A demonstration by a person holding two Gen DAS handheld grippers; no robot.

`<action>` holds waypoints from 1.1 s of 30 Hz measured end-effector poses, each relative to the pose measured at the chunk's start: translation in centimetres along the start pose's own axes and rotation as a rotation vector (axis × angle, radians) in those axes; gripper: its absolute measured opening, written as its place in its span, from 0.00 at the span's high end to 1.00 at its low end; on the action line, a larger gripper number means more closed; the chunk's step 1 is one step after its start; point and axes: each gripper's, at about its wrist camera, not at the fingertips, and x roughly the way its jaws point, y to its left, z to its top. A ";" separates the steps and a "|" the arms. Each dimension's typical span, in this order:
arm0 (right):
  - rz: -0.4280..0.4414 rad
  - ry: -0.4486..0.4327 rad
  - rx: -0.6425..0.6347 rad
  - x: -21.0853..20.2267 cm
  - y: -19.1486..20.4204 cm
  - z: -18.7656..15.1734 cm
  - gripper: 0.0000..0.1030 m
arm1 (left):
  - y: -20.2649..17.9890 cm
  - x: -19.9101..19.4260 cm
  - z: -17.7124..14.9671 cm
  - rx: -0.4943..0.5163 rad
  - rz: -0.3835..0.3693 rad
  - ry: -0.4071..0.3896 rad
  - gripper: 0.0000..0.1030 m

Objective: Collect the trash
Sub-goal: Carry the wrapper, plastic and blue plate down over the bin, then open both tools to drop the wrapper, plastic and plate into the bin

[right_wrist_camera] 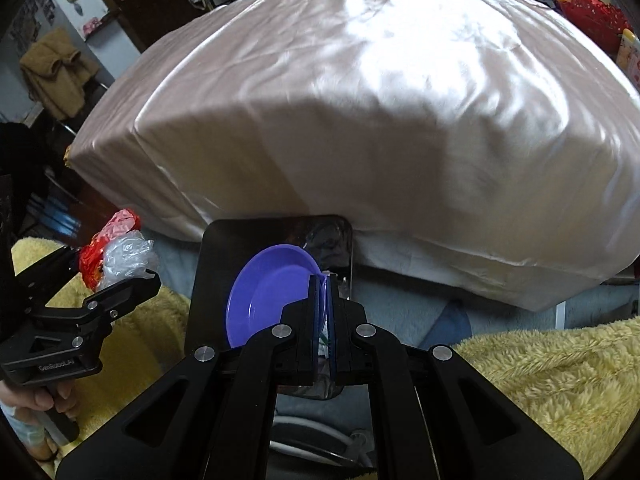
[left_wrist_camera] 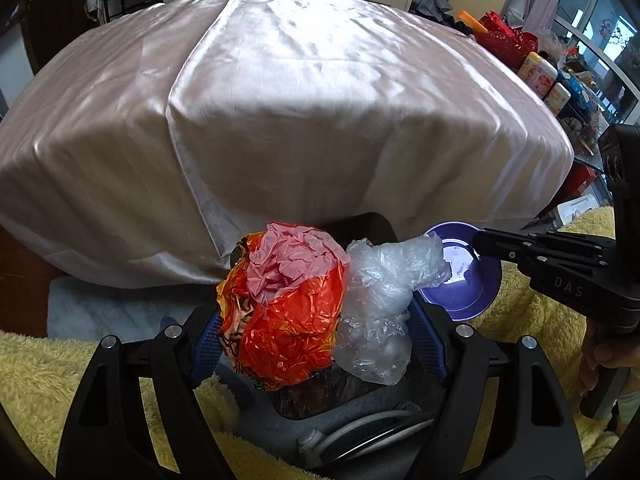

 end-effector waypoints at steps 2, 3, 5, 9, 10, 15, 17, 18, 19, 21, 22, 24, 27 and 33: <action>0.004 0.024 0.000 0.9 0.2 -0.1 0.95 | 0.3 0.8 -0.3 -0.009 -0.003 0.021 0.28; 0.005 0.034 -0.001 1.2 0.3 -0.2 0.95 | 0.4 1.2 -0.5 -0.013 -0.005 0.031 0.28; 0.005 0.052 -0.001 1.9 0.5 -0.1 0.95 | 0.6 2.0 -0.8 -0.018 -0.008 0.054 0.28; 0.007 0.087 0.004 3.1 0.6 0.0 0.95 | 1.0 3.3 -1.3 -0.017 -0.017 0.090 0.28; 0.010 0.095 0.007 3.4 0.6 0.1 0.95 | 1.1 3.5 -1.3 -0.015 -0.019 0.095 0.28; 0.025 0.124 0.012 4.8 1.2 0.4 0.94 | 1.4 4.3 -1.3 -0.014 -0.030 0.113 0.28; 0.025 0.130 0.019 5.2 1.2 0.5 0.92 | 1.6 4.6 -1.4 -0.023 -0.038 0.125 0.25; 0.023 0.134 0.020 5.4 1.2 0.6 0.92 | 1.8 4.7 -1.5 -0.029 -0.040 0.129 0.20; 0.024 0.139 0.023 5.6 1.1 0.6 0.92 | 1.8 4.7 -1.4 -0.034 -0.041 0.130 0.15; 0.025 0.144 0.036 6.0 1.0 0.7 0.91 | 1.9 4.8 -1.5 -0.042 -0.043 0.132 0.10; 0.025 0.146 0.042 6.1 0.9 0.8 0.89 | 2.0 4.8 -1.5 -0.044 -0.040 0.133 0.08; 0.027 0.144 0.053 6.2 0.7 0.8 0.62 | 2.0 4.9 -1.5 -0.044 -0.035 0.136 0.08; 0.030 0.121 0.062 5.7 0.4 0.9 0.37 | 1.8 4.9 -1.5 -0.040 -0.023 0.139 0.08; 0.038 0.083 0.080 4.3 -0.3 1.3 0.31 | 1.4 3.9 -1.3 -0.021 0.001 0.115 0.08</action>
